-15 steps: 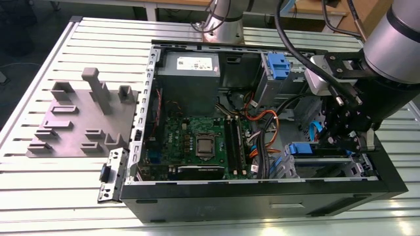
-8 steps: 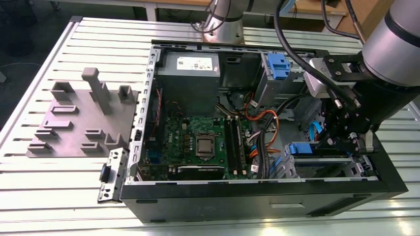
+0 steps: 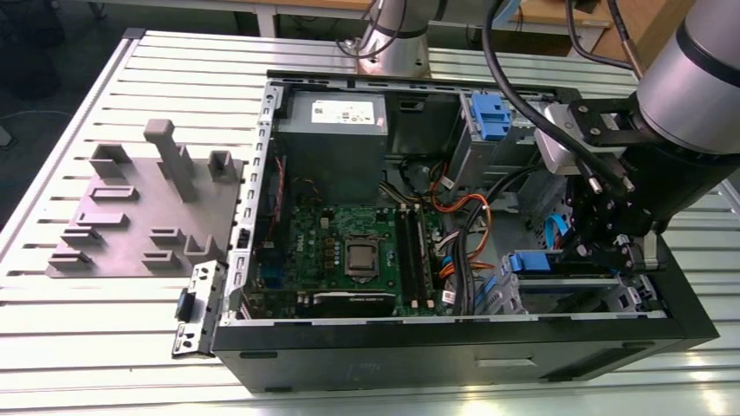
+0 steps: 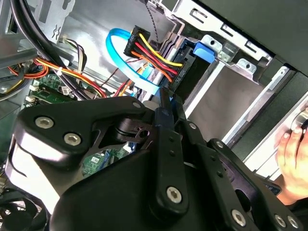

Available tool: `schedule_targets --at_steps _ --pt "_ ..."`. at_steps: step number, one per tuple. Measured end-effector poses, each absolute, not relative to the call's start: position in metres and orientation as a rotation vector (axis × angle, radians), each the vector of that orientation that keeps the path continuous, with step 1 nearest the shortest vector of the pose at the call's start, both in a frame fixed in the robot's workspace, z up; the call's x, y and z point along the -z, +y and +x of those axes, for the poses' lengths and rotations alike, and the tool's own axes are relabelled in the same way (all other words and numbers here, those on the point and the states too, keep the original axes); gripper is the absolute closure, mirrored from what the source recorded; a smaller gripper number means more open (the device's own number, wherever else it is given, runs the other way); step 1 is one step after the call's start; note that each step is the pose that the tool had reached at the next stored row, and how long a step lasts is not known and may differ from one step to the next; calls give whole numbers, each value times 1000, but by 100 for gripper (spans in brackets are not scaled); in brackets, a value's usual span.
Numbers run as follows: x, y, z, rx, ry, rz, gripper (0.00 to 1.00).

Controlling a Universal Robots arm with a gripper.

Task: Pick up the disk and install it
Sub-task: 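Insert the second disk wire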

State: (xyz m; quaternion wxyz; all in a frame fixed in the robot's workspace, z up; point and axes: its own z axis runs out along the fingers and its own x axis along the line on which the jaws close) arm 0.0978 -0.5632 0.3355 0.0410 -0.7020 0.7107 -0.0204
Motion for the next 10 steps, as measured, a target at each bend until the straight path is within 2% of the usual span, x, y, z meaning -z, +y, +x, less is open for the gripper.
schedule_targets --at_steps 10 --pt "-331 -564 98 62 2175 -2149 84"
